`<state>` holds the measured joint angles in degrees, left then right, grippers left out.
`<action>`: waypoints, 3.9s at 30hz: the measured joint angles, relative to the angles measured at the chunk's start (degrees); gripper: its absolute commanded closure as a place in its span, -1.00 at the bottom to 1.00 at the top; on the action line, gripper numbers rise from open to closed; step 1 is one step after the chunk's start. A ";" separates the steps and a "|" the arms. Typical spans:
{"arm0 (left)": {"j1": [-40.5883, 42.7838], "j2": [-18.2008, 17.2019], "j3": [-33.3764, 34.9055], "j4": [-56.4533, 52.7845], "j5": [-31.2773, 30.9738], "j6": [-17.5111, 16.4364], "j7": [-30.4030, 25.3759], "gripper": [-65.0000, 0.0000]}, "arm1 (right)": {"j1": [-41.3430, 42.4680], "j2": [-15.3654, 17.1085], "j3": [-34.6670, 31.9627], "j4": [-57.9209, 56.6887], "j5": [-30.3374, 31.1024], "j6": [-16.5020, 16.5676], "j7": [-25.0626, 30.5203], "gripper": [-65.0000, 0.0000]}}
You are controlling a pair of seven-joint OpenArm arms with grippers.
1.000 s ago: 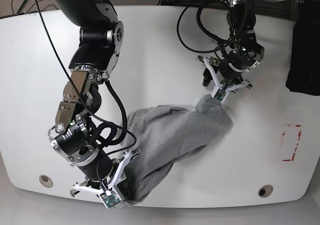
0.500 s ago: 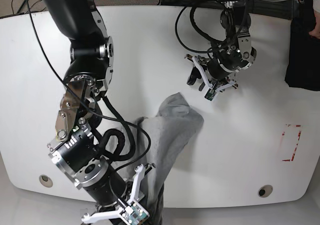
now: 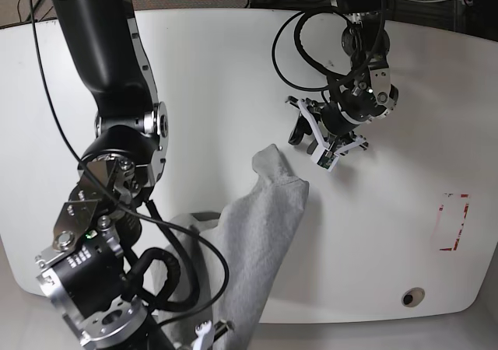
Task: Layout the t-shirt on the table in an organized manner, then fold the t-shirt properly
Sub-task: 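Lift the grey shirt with the right gripper and pull it away, then grasp the hanging grey shirt edge with the left gripper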
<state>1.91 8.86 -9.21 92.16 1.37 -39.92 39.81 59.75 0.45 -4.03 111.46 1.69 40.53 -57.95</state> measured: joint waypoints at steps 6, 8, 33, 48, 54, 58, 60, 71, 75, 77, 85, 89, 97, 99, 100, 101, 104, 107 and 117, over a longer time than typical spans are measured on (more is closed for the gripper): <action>-0.57 -0.02 0.00 -0.09 -0.26 -0.02 0.15 0.26 | 5.90 0.00 0.00 -2.99 0.00 0.02 0.44 1.00; -1.20 -0.02 0.00 -0.09 -0.15 0.00 0.46 0.26 | 7.37 0.00 0.00 -4.00 0.04 0.04 0.31 1.00; -3.34 0.00 0.00 0.13 -12.74 0.02 3.87 0.26 | 8.87 0.00 -0.07 -9.57 -0.02 0.02 0.31 1.00; -3.63 -0.13 0.85 -2.10 -8.04 2.75 -1.75 0.26 | 5.62 0.72 0.11 -8.41 0.00 0.02 0.28 1.00; -3.76 0.04 2.67 -4.44 -4.20 2.80 -4.70 0.26 | 5.70 0.85 0.11 -8.39 -0.04 0.02 0.26 1.00; -4.20 0.00 2.73 -5.97 -3.93 2.78 -6.51 0.25 | 5.68 1.01 0.11 -8.39 -0.07 0.02 0.26 1.00; -4.83 -0.04 2.58 -7.19 -3.72 2.78 -6.32 0.25 | 5.49 0.98 0.11 -8.39 -0.04 0.00 0.31 1.00; -10.69 0.00 2.38 -14.45 -3.52 6.56 -6.45 0.00 | 4.42 1.01 0.15 -8.39 -0.22 0.02 0.24 1.00; -11.78 -0.07 2.56 -14.88 -3.41 10.73 -6.40 -0.23 | 4.50 1.01 0.24 -8.39 -0.22 0.00 0.26 1.00; -12.48 -0.11 2.75 -15.21 -3.50 11.87 -6.47 -0.27 | 4.48 0.98 0.24 -8.39 -0.22 0.02 0.24 1.00; -15.54 -0.31 7.65 -20.20 -3.52 12.98 -9.27 -0.28 | 4.50 0.96 0.24 -8.39 -0.17 0.02 0.26 1.00; -16.98 -0.13 8.72 -24.17 -3.69 13.31 -11.21 -0.28 | 4.48 1.01 0.24 -8.39 -0.17 0.02 0.26 1.00; -19.82 -0.55 8.57 -30.75 -3.48 15.06 -13.90 -0.21 | 4.48 0.98 0.33 -8.39 -0.17 0.02 0.26 1.00; -20.24 -0.57 8.57 -31.56 -3.50 15.08 -14.93 -0.05 | 4.48 1.01 0.33 -8.39 -0.20 0.02 0.24 1.00; -20.35 -0.52 8.57 -31.87 -3.52 15.04 -15.56 0.05 | 4.48 0.98 0.33 -8.39 -0.20 0.02 0.26 1.00; -20.50 -0.50 8.57 -32.09 -3.54 15.04 -15.67 0.19 | 4.48 1.01 0.33 -8.39 -0.20 0.02 0.24 1.00; -21.05 -0.46 8.61 -33.14 -3.50 14.84 -15.67 0.55 | 4.48 1.01 0.33 -8.39 -0.13 0.02 0.26 1.00; -22.01 -0.48 8.63 -35.12 -3.52 14.84 -15.85 0.77 | 4.46 1.05 0.35 -8.39 -0.20 0.02 0.24 1.00; -22.82 -1.01 8.52 -35.89 -3.52 14.86 -15.23 0.90 | 3.89 1.14 0.44 -7.48 -0.17 0.00 0.31 1.00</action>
<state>-20.91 7.86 -0.69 56.27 -2.15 -25.06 24.58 63.64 1.58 -3.60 103.98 1.52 40.53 -57.65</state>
